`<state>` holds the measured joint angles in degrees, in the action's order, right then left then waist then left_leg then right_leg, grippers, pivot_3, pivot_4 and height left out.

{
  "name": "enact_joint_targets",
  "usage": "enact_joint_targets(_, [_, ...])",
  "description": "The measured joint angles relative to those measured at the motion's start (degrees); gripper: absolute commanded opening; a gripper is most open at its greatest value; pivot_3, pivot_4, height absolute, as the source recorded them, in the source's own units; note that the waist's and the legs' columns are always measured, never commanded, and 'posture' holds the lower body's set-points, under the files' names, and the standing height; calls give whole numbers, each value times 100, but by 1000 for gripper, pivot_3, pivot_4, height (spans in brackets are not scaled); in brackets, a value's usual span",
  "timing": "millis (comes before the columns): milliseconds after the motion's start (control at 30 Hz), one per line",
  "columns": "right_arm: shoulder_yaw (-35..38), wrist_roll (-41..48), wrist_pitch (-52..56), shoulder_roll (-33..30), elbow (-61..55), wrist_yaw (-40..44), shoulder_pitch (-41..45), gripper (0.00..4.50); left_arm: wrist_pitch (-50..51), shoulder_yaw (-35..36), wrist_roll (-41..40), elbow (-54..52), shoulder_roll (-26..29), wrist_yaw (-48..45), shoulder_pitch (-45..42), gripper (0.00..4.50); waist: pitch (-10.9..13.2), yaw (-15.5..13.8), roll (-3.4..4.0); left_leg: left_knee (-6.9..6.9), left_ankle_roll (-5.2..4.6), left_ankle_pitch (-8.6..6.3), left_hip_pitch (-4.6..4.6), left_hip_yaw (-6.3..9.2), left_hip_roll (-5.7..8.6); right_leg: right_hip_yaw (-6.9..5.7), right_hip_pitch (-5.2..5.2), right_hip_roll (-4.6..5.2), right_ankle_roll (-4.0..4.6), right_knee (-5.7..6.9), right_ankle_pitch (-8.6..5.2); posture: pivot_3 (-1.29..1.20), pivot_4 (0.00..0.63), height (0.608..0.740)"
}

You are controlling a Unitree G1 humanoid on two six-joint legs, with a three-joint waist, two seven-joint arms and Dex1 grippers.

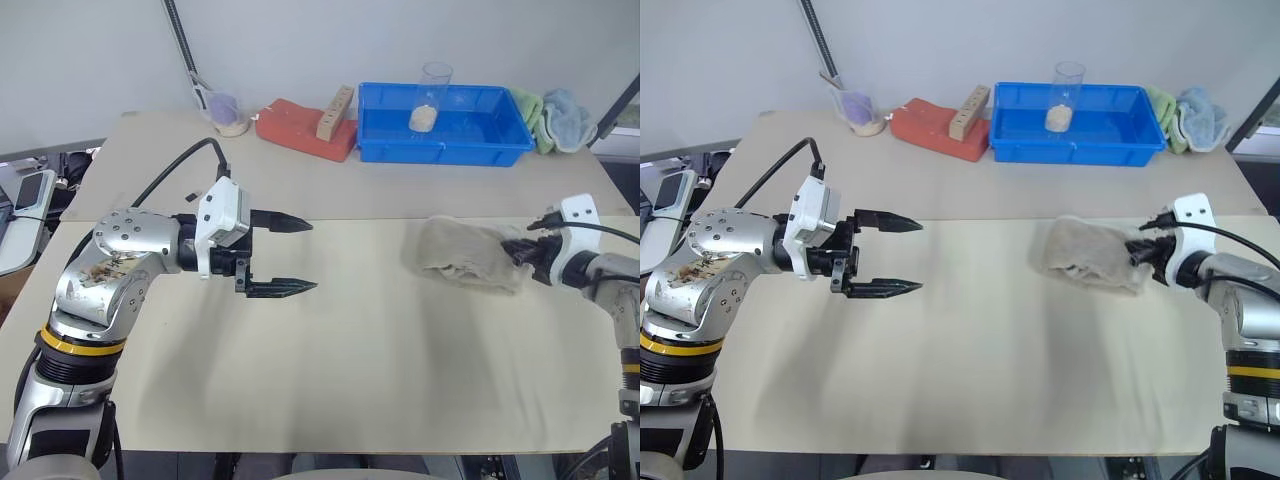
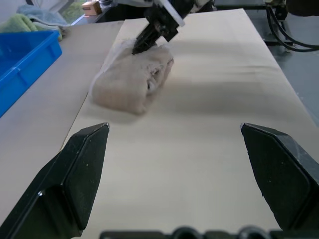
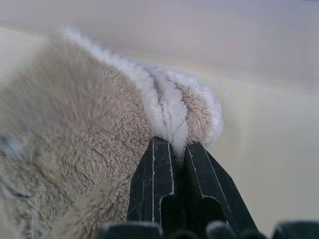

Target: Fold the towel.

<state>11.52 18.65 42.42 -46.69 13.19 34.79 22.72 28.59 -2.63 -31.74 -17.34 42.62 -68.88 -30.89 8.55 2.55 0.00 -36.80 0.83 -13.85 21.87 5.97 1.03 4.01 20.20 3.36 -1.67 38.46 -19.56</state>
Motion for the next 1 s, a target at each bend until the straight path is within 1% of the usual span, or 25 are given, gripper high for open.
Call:
enact_joint_targets(100, [-100,-145,-154,85,103,-9,116,1887,0,-21,3,-1,-46,22,-58,4500,-3,63,10,2,-1,0,1,-8,-3,6,3,-2,0,5,0,0,150,740])
enact_joint_targets(200, [-101,-236,-326,83,88,-44,187,2908,5,-19,8,-3,-54,115,-55,4500,-3,56,10,2,-1,0,2,-4,-2,3,3,-2,0,5,0,0,150,740])
enact_joint_targets(267, [-116,-329,-481,-11,13,15,138,3582,7,6,23,-7,-53,232,3,4500,-2,24,14,2,-1,0,4,-4,1,4,4,2,0,3,0,0,150,740])
enact_joint_targets(333, [-118,-397,-632,-247,-214,180,55,4280,-6,53,117,0,-4,350,117,4500,-1,0,18,0,-1,0,6,-5,3,4,5,4,0,1,0,0,150,740])
enact_joint_targets(433, [52,-357,-957,-993,-946,837,-134,4280,-37,310,377,104,342,570,514,4500,2,-7,30,2,-1,0,5,-2,0,2,6,2,0,-1,0,0,150,740])
enact_joint_targets(533, [380,-124,-1108,-1505,-1405,1546,-372,4280,-19,538,535,136,665,706,884,4500,4,-8,26,5,-1,-1,-3,1,-3,0,-1,0,0,-3,0,0,150,740])
enact_joint_targets(600, [586,145,-1230,-1798,-1780,2241,-811,4280,-38,729,714,76,958,771,1296,4500,5,-9,23,8,-2,-2,-5,0,-5,0,-2,0,0,-6,0,0,150,740])
enact_joint_targets(667, [839,484,-1190,-1983,-2158,2916,-1299,4280,-119,1017,819,20,1236,717,1840,4500,7,-8,23,8,-2,-2,-1,0,-11,3,0,3,0,-6,0,0,150,740])
enact_joint_targets(733, [1092,699,-1160,-2140,-2471,3418,-1699,4280,-197,1308,839,16,1441,594,2309,4500,8,-17,24,9,-2,-2,-2,-1,-12,3,0,5,0,-6,0,0,150,740])
enact_joint_targets(800, [1318,748,-1162,-2244,-2686,3716,-1931,4280,-220,1539,798,-5,1476,504,2519,4500,8,-33,24,9,-2,-3,-2,-1,-12,3,-2,8,0,-7,0,0,150,740])
enact_joint_targets(833, [1470,750,-1162,-2351,-2843,3930,-2198,4280,-209,1735,733,-28,1509,463,2702,4500,8,-54,24,9,-2,-3,-4,-1,-13,2,-5,8,0,-12,0,0,150,740])
enact_joint_targets(900, [1608,748,-1163,-2388,-3022,4173,-2461,4280,-173,2055,683,-18,1552,441,2906,4500,11,-78,17,9,-2,-3,-4,-1,-15,-1,-10,7,0,-24,0,0,150,740])
enact_joint_targets(1000, [1609,734,-1213,-2375,-3074,4200,-2508,4280,-204,2174,691,-37,1639,390,3064,4500,10,-90,18,10,-1,-3,-4,-7,-12,3,-9,12,0,-28,0,0,150,740])
